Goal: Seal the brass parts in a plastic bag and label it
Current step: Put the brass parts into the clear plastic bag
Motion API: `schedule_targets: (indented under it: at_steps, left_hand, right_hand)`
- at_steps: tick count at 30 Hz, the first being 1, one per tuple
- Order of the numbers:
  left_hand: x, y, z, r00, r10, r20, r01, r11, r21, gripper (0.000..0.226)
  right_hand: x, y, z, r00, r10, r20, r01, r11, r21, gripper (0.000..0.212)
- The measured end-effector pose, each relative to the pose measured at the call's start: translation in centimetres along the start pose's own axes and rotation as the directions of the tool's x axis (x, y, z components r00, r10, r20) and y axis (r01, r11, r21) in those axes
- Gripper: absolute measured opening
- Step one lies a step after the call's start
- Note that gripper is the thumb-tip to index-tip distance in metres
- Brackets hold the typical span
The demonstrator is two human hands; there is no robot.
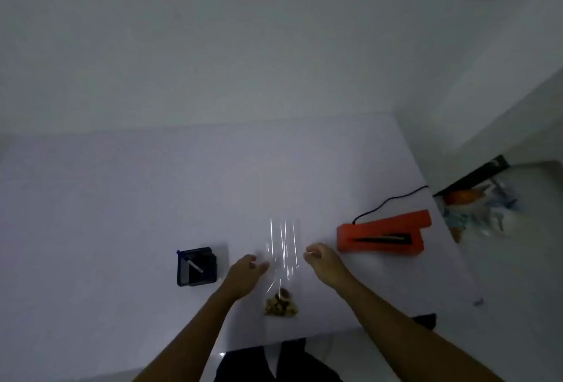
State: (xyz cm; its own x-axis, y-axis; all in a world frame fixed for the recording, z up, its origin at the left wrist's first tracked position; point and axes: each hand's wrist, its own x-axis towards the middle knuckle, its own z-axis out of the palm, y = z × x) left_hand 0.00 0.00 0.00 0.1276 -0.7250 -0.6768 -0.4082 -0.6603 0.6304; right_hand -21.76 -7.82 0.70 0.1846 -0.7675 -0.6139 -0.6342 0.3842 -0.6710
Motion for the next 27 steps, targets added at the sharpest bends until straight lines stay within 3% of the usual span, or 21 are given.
schedule_targets:
  at_steps: [2, 4, 7, 9, 10, 13, 22, 27]
  left_hand:
    - [0.1, -0.8, 0.9, 0.998, -0.057, 0.031, 0.057, 0.998, -0.003, 0.059]
    - [0.1, -2.1, 1.8, 0.996, -0.048, 0.076, 0.048, 0.999, 0.0, 0.043]
    - [-0.1, -2.8, 2.8, 0.996, 0.0, 0.095, 0.001, 1.0, -0.013, 0.027]
    - [-0.3, -3.0, 3.2, 0.995, 0.052, 0.09, -0.054, 0.998, 0.017, 0.012]
    - [-0.4, -3.2, 3.5, 0.995, 0.069, 0.073, -0.071, 0.997, 0.033, 0.011]
    - [-0.3, -3.7, 4.0, 0.988, 0.151, -0.026, -0.149, 0.987, 0.064, 0.026]
    - [-1.3, -4.6, 2.8, 0.948, 0.294, -0.12, -0.296, 0.955, -0.003, 0.006]
    - [-1.5, -3.9, 3.0, 0.938, 0.327, -0.12, -0.333, 0.942, -0.035, 0.009]
  right_hand:
    - [-0.2, 1.7, 1.0, 0.994, 0.109, 0.031, -0.11, 0.994, 0.02, 0.033]
    - [-0.7, 3.6, 2.4, 0.985, 0.16, 0.066, -0.161, 0.987, 0.008, 0.032]
    - [-1.0, 5.3, 4.2, 0.984, 0.131, 0.116, -0.126, 0.991, -0.052, 0.026]
    - [-1.3, 5.7, 5.0, 0.986, 0.087, 0.142, -0.076, 0.994, -0.081, 0.011]
    - [-1.4, 5.8, 5.2, 0.988, 0.07, 0.137, -0.057, 0.994, -0.091, 0.004]
    - [-1.7, 6.0, 4.5, 0.995, -0.003, 0.098, 0.012, 0.995, -0.097, 0.028]
    - [-2.8, 5.6, 2.6, 0.975, -0.214, 0.058, 0.216, 0.976, -0.031, 0.026]
    - [-2.5, 5.7, 2.4, 0.975, -0.212, 0.067, 0.205, 0.974, 0.098, 0.006]
